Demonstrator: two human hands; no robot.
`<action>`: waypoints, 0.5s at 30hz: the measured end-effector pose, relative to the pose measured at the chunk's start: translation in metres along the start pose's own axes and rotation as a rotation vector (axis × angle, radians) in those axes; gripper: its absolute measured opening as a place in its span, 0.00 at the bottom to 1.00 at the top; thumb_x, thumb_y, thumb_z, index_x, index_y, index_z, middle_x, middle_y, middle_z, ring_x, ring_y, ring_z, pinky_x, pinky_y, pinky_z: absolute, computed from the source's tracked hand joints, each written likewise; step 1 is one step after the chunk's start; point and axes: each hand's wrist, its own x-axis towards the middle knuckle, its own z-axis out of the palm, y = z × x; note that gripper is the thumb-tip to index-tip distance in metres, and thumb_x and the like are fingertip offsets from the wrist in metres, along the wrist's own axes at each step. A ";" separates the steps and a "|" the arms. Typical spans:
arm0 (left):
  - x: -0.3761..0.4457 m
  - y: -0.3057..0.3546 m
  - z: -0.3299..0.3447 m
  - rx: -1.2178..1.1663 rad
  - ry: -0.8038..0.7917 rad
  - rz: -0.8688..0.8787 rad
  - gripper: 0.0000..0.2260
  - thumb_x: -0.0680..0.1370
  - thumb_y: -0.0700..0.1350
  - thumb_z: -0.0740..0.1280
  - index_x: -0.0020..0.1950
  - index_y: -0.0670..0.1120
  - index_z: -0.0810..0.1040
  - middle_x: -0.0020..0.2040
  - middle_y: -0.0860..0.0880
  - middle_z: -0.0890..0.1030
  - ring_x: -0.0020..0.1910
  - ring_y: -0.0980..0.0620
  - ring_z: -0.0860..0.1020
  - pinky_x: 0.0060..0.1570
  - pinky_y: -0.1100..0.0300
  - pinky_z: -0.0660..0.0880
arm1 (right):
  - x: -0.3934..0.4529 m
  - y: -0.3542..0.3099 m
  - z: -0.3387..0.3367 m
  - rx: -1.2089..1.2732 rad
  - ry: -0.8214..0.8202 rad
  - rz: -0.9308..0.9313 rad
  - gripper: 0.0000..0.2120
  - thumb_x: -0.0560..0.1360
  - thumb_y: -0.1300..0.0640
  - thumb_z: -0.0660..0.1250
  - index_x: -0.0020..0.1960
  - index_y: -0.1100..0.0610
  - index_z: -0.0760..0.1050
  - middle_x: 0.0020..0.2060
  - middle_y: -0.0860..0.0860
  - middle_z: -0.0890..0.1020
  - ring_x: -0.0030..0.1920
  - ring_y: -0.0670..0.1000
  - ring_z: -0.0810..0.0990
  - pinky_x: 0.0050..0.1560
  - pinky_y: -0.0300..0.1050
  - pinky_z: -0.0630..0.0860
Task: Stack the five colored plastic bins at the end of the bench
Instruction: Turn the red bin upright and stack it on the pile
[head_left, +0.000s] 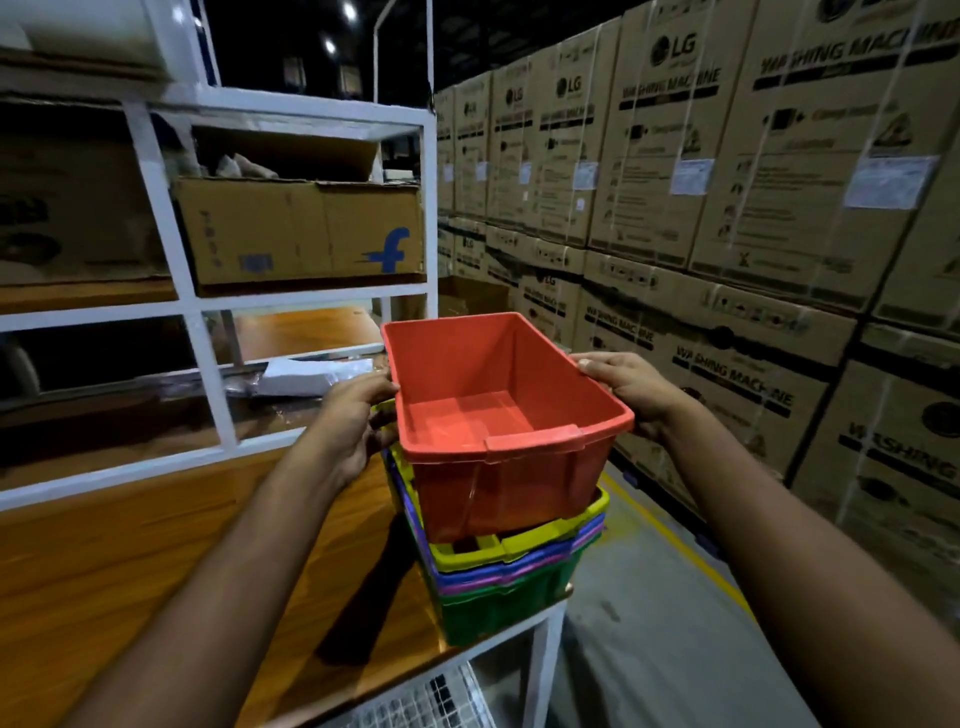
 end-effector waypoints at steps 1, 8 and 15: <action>-0.001 -0.002 0.003 -0.006 0.019 0.012 0.10 0.77 0.36 0.60 0.46 0.45 0.80 0.39 0.49 0.80 0.33 0.55 0.77 0.22 0.67 0.72 | 0.002 0.003 -0.003 0.023 -0.017 -0.005 0.11 0.81 0.63 0.60 0.58 0.61 0.80 0.41 0.56 0.87 0.36 0.49 0.85 0.35 0.40 0.81; -0.002 -0.009 0.011 0.022 0.088 0.064 0.12 0.77 0.37 0.60 0.54 0.43 0.81 0.41 0.47 0.79 0.31 0.54 0.75 0.20 0.67 0.67 | 0.015 0.009 -0.010 -0.006 -0.128 -0.058 0.12 0.82 0.63 0.57 0.59 0.61 0.79 0.40 0.55 0.86 0.38 0.48 0.85 0.35 0.38 0.80; -0.005 -0.041 0.011 0.073 0.158 0.013 0.11 0.76 0.37 0.60 0.46 0.45 0.81 0.33 0.52 0.82 0.29 0.56 0.77 0.27 0.65 0.74 | 0.038 0.036 -0.013 -0.179 -0.171 -0.034 0.14 0.82 0.62 0.58 0.63 0.63 0.78 0.47 0.60 0.85 0.38 0.48 0.85 0.36 0.39 0.80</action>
